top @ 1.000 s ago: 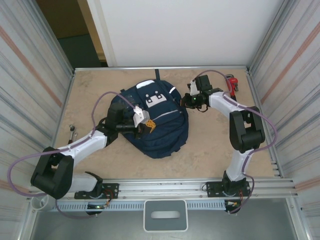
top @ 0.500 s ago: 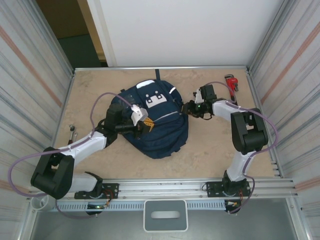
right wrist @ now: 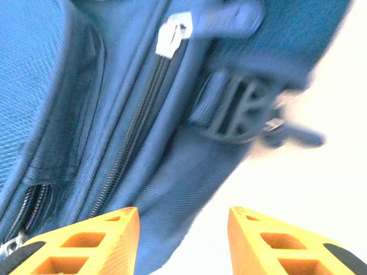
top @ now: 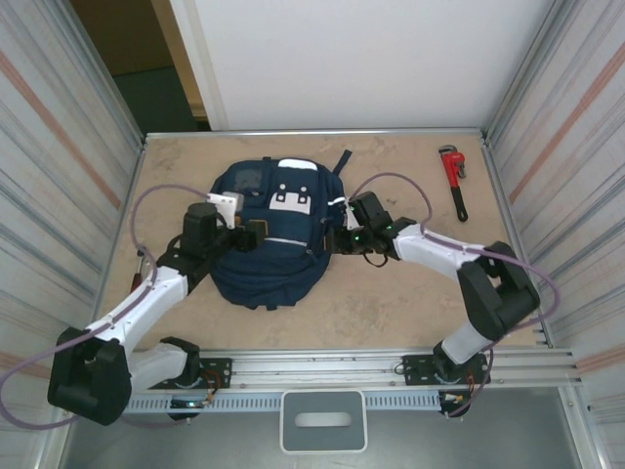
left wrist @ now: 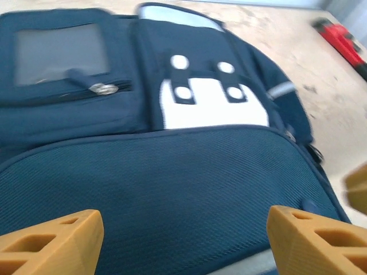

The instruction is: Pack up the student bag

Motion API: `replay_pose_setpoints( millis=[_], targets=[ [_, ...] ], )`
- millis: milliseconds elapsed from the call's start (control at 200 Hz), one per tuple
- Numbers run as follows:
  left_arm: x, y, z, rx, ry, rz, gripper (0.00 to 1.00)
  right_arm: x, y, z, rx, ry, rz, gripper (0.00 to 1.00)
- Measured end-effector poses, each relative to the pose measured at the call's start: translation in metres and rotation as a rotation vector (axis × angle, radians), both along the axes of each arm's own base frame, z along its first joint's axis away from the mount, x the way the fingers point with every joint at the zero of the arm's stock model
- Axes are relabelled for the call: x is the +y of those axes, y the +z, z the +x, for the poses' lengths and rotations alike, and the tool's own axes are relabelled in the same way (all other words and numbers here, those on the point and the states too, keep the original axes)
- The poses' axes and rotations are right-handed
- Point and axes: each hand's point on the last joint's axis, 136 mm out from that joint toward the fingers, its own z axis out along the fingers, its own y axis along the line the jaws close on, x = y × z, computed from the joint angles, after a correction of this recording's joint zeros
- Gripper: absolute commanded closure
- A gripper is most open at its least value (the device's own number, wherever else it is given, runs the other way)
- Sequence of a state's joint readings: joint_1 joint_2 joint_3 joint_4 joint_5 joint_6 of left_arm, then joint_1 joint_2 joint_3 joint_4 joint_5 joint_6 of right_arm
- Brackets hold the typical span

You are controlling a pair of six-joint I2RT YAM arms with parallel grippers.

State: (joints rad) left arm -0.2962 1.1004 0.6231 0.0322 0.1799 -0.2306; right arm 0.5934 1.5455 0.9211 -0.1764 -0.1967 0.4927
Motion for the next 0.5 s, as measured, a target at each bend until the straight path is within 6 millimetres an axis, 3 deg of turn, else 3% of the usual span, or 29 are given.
replay_pose_setpoints(
  millis=[100, 190, 501],
  targets=[
    [0.021, -0.007, -0.001, 0.048, 0.09, -0.047, 0.22, -0.007, 0.018, -0.001, -0.095, 0.054, -0.006, 0.5],
    [0.026, -0.014, -0.008, 0.094, 0.126, -0.067, 0.2, 0.006, 0.023, -0.009, -0.13, 0.158, 0.015, 0.5],
    [0.029, -0.032, -0.012, 0.187, 0.177, -0.089, 0.21, 0.047, 0.002, -0.035, -0.138, 0.412, 0.041, 0.53]
  ],
)
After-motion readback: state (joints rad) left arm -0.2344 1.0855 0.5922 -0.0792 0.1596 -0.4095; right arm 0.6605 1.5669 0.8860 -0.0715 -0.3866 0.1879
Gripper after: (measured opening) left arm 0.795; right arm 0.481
